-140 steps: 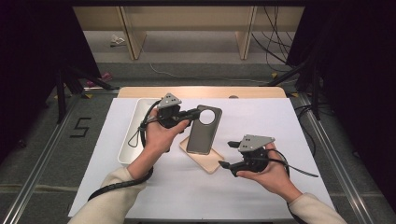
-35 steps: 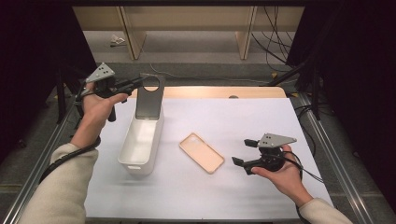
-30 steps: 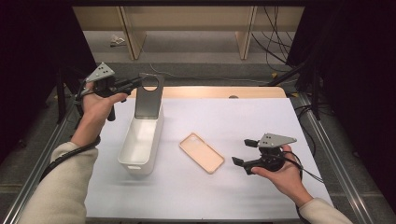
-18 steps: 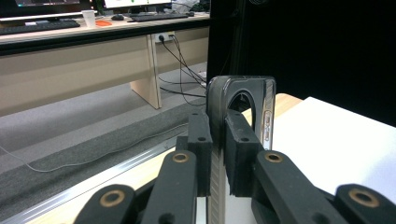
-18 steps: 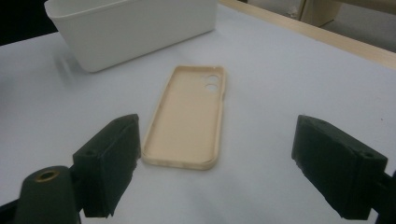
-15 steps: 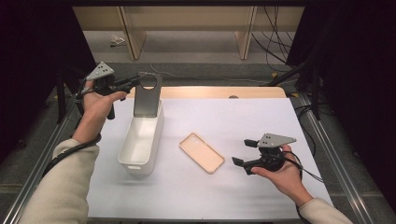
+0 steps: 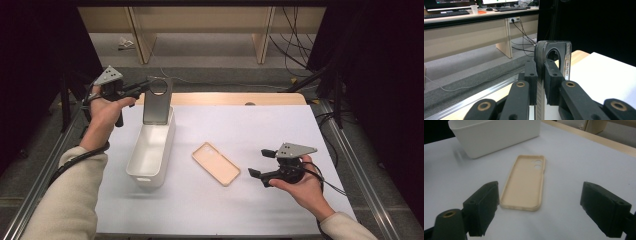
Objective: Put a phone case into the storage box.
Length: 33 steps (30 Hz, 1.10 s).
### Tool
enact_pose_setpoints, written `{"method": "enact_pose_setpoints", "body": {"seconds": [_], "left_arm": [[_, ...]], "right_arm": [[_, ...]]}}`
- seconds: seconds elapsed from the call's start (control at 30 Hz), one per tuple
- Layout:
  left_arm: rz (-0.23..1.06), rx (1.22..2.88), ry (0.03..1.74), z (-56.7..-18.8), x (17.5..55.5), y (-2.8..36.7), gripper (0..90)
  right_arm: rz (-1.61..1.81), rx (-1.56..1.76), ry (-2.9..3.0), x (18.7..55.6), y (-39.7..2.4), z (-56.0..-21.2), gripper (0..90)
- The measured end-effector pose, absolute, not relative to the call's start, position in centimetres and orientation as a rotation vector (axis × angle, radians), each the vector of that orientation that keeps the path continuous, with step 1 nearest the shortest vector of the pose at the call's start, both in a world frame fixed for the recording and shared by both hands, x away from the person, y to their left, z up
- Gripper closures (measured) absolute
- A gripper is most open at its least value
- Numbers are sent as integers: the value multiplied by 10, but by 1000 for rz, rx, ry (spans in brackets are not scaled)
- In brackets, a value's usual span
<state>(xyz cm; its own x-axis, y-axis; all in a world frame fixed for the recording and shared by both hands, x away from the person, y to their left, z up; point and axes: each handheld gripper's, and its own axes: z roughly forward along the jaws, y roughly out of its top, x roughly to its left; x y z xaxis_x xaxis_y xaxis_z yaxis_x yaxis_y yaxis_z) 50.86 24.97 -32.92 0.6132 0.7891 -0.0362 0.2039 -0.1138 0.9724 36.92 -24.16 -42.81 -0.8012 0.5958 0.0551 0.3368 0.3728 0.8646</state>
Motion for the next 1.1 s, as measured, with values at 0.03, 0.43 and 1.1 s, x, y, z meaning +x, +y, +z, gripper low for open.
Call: {"method": "enact_pose_setpoints", "body": {"seconds": [0.03,0.43,1.1], "left_arm": [[614,1650,836,-330,509,250,816],[616,1657,864,-337,518,249,815],[613,1683,890,-352,532,247,814]], "right_arm": [[1396,826,2370,369,-242,-428,165],[1399,828,2369,370,-242,-428,165],[1399,830,2369,370,-242,-429,165]]}}
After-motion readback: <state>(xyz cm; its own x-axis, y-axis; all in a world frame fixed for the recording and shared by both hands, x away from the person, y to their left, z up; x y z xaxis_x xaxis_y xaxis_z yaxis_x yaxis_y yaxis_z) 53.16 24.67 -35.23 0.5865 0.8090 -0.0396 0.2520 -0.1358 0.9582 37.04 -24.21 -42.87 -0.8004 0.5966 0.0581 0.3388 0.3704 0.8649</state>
